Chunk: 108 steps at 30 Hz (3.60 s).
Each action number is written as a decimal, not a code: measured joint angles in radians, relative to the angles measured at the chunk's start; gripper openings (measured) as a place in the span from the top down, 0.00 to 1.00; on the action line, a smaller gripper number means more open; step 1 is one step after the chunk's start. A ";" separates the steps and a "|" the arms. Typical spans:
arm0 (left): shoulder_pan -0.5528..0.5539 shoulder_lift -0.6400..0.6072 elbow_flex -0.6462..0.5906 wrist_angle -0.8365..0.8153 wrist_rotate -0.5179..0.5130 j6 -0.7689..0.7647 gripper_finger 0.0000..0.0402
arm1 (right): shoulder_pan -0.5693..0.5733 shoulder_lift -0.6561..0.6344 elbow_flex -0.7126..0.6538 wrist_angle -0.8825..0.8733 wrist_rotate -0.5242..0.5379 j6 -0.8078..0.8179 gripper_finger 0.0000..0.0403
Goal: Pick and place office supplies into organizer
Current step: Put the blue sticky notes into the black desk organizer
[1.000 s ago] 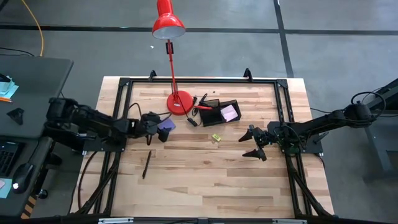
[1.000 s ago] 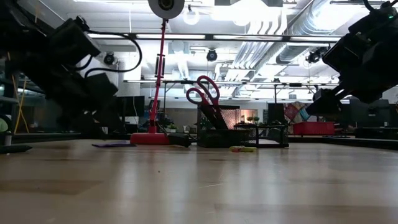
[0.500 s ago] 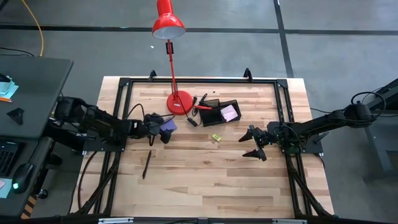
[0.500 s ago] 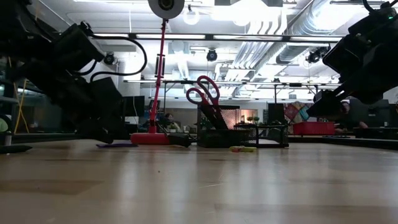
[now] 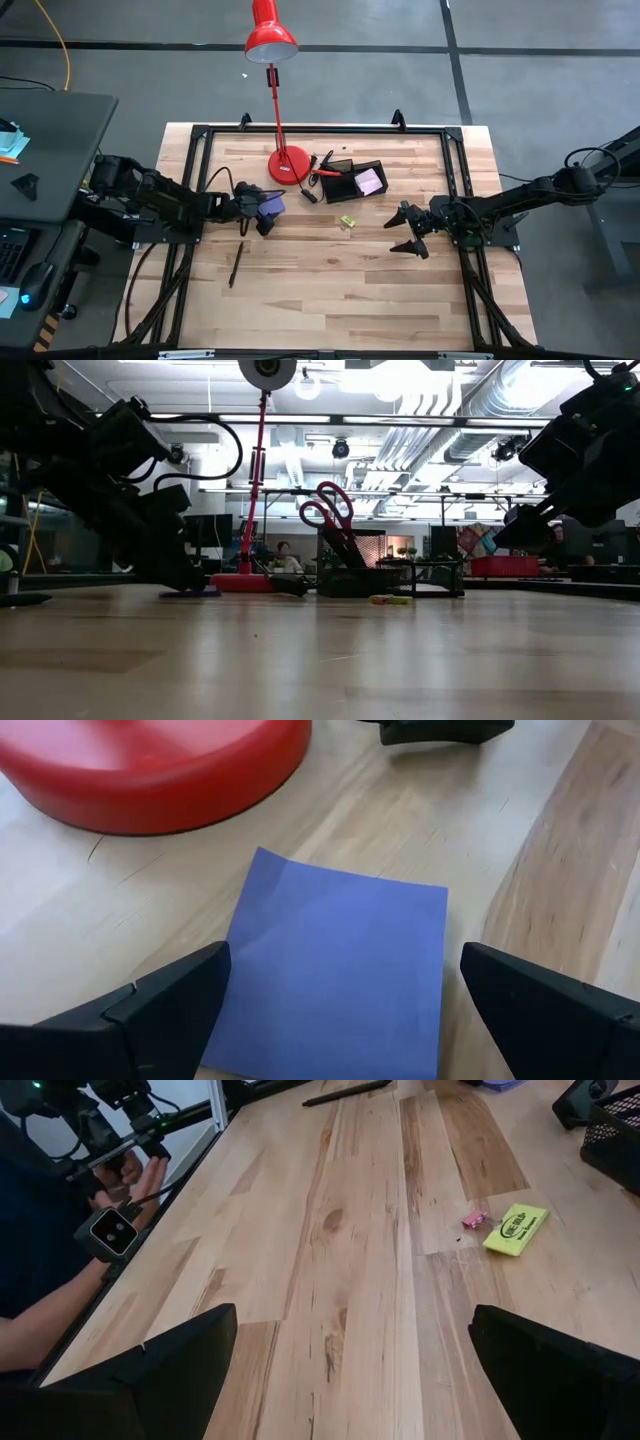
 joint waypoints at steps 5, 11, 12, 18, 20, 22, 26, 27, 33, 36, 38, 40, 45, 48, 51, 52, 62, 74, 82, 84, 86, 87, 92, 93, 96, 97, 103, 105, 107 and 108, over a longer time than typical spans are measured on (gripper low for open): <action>0.000 0.000 -0.001 -0.008 0.010 0.028 0.03 | 0.000 0.000 0.000 0.000 0.000 0.000 0.03; 0.000 0.000 -0.001 -0.020 0.021 0.087 0.03 | 0.000 0.000 0.000 0.000 0.000 0.000 0.03; 0.000 0.000 -0.001 -0.020 0.021 0.092 0.03 | 0.000 0.000 0.000 0.000 0.000 0.000 0.03; -0.001 0.000 -0.001 -0.023 0.021 0.116 0.09 | 0.000 0.000 0.000 0.000 0.000 0.000 0.03; -0.001 0.000 -0.001 -0.024 0.021 0.119 0.16 | 0.000 0.000 0.000 0.000 0.000 0.000 0.03; -0.001 0.000 -0.001 -0.024 0.022 0.122 0.24 | 0.000 0.000 0.000 0.000 0.000 0.000 0.03; -0.002 0.000 -0.001 -0.024 0.021 0.122 0.40 | 0.000 0.000 0.000 0.000 0.000 0.000 0.03; -0.002 0.000 -0.001 -0.022 0.020 0.126 0.43 | 0.000 0.000 0.000 0.000 0.000 0.000 0.03; -0.026 0.002 -0.005 0.009 0.007 0.144 0.61 | 0.000 0.000 0.000 0.000 0.000 0.000 0.03; -0.049 0.003 -0.005 0.011 -0.008 0.132 0.68 | 0.000 0.000 0.000 0.000 0.000 0.000 0.03; -0.062 0.003 -0.005 0.012 -0.024 0.123 0.71 | 0.000 0.000 0.000 0.000 0.000 0.000 0.03; -0.076 0.003 -0.005 0.014 -0.046 0.121 0.75 | 0.000 0.000 0.000 0.000 0.000 0.000 0.03; -0.103 0.002 -0.005 0.041 -0.078 0.121 0.84 | 0.000 0.000 0.000 0.000 0.000 0.000 0.03; -0.105 0.002 -0.004 0.045 -0.078 0.114 0.91 | 0.000 0.000 0.000 0.000 0.000 0.000 0.03; -0.106 -0.001 0.000 0.050 -0.075 0.135 0.97 | 0.000 0.000 0.000 0.000 0.000 0.000 0.03; -0.105 -0.002 0.006 0.045 -0.073 0.137 0.98 | 0.000 0.000 0.000 0.000 0.000 0.000 0.03; -0.067 -0.043 0.088 -0.214 -0.083 0.120 0.68 | 0.000 0.000 0.000 0.000 0.000 0.000 0.03; 0.029 -0.082 0.097 -0.320 0.019 0.200 0.05 | 0.000 0.000 0.000 -0.007 0.000 0.000 0.03; 0.071 -0.092 0.099 -0.341 0.058 0.316 0.13 | 0.000 0.000 0.000 -0.007 0.000 0.000 0.03; 0.092 -0.104 0.098 -0.342 0.099 0.355 0.10 | 0.000 0.000 0.000 -0.007 0.000 0.000 0.03; 0.120 -0.121 0.097 -0.350 0.158 0.364 0.07 | 0.000 0.000 0.000 -0.008 0.000 0.000 0.03; 0.134 -0.130 0.096 -0.355 0.188 0.365 0.05 | 0.000 0.000 0.000 -0.007 0.000 0.000 0.03; 0.184 -0.177 0.095 -0.353 0.302 0.364 0.01 | 0.000 0.000 0.000 -0.008 0.000 0.000 0.03; 0.186 -0.180 0.095 -0.350 0.311 0.369 0.02 | 0.000 0.000 0.000 -0.008 0.000 0.000 0.03; 0.186 -0.182 0.095 -0.354 0.303 0.371 0.03 | 0.000 0.000 0.000 -0.008 0.000 0.000 0.03; 0.186 -0.182 0.095 -0.360 0.297 0.373 0.02 | 0.000 0.000 0.000 -0.008 0.000 0.000 0.03; 0.186 -0.182 0.095 -0.381 0.289 0.380 0.01 | 0.000 0.000 0.000 -0.009 0.000 0.000 0.03; 0.191 -0.182 0.095 -0.392 0.284 0.381 0.01 | 0.000 0.000 0.000 -0.009 0.000 0.000 0.03; 0.209 -0.182 0.095 -0.402 0.290 0.380 0.02 | 0.000 0.000 0.000 -0.009 0.000 0.000 0.03; 0.220 -0.182 0.095 -0.406 0.305 0.380 0.01 | 0.000 0.000 0.000 -0.009 0.000 0.000 0.03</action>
